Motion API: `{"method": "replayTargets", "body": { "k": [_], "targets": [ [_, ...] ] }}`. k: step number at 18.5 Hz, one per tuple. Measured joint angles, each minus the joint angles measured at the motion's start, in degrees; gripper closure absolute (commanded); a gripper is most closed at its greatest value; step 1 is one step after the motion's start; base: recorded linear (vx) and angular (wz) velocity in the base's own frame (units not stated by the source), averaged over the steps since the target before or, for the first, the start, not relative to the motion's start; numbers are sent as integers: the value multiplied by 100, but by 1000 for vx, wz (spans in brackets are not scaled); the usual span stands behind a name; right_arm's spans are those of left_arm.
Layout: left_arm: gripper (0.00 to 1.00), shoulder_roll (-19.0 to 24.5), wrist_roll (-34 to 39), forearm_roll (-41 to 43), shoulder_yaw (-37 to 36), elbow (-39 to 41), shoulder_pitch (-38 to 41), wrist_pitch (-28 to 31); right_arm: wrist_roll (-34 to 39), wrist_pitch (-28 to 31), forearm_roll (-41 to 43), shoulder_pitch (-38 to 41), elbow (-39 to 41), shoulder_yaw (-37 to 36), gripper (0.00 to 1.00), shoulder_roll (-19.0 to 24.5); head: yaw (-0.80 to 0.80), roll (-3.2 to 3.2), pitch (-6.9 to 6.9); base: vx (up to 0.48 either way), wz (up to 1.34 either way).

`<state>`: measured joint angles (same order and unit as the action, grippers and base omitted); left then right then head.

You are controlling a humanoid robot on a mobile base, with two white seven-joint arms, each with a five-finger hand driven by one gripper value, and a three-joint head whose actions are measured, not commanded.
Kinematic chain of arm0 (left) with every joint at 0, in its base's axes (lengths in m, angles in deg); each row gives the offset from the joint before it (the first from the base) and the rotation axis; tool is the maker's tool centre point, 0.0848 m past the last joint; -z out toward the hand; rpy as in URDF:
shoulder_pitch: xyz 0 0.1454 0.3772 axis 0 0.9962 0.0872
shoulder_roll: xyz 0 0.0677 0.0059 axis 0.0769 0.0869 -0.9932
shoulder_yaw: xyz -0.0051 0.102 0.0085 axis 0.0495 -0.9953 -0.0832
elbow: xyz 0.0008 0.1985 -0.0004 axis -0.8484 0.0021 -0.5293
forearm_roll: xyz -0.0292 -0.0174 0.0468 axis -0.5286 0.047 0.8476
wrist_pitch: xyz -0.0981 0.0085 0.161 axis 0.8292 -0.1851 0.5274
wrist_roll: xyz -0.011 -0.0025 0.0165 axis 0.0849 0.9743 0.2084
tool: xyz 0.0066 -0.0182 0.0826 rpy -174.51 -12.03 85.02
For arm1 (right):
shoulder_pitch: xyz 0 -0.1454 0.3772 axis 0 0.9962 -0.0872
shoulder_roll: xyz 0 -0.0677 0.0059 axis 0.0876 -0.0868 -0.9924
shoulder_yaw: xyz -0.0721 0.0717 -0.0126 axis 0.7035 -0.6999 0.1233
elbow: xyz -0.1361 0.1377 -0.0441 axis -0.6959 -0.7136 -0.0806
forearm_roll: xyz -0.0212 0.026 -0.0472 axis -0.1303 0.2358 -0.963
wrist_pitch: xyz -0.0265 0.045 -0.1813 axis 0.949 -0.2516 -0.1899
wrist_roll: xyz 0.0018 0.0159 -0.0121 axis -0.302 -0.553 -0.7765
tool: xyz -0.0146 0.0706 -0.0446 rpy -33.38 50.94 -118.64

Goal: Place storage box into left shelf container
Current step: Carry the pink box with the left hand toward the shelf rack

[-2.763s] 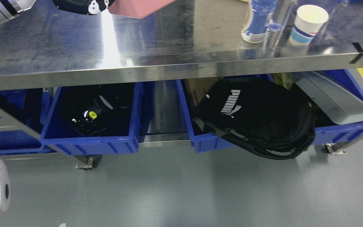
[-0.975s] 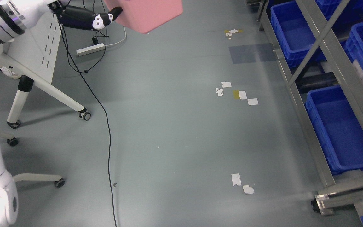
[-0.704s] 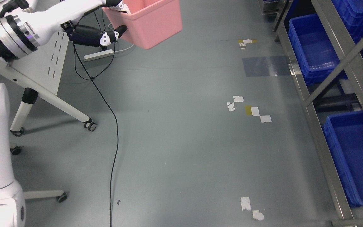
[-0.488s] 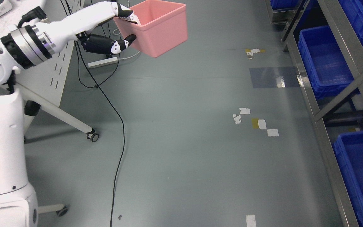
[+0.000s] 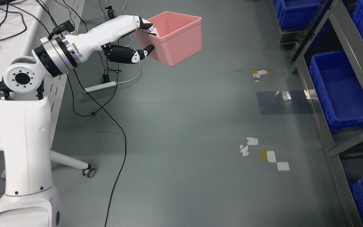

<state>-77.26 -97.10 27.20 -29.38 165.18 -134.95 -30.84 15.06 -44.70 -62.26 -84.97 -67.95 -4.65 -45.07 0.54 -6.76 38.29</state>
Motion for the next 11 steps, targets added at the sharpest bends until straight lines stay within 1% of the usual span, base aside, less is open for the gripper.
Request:
{"method": "replayTargets", "body": {
  "k": [5, 11],
  "targets": [
    [97, -158, -35, 55, -2, -35, 40, 18, -27, 0, 0, -1, 0, 0, 0, 0, 0, 0, 0, 530, 33],
    [97, -189, -83, 76, -52, -34, 236, 37, -1, 0, 0, 0, 0, 0, 0, 0, 0, 0, 0, 529, 129]
  ]
}}
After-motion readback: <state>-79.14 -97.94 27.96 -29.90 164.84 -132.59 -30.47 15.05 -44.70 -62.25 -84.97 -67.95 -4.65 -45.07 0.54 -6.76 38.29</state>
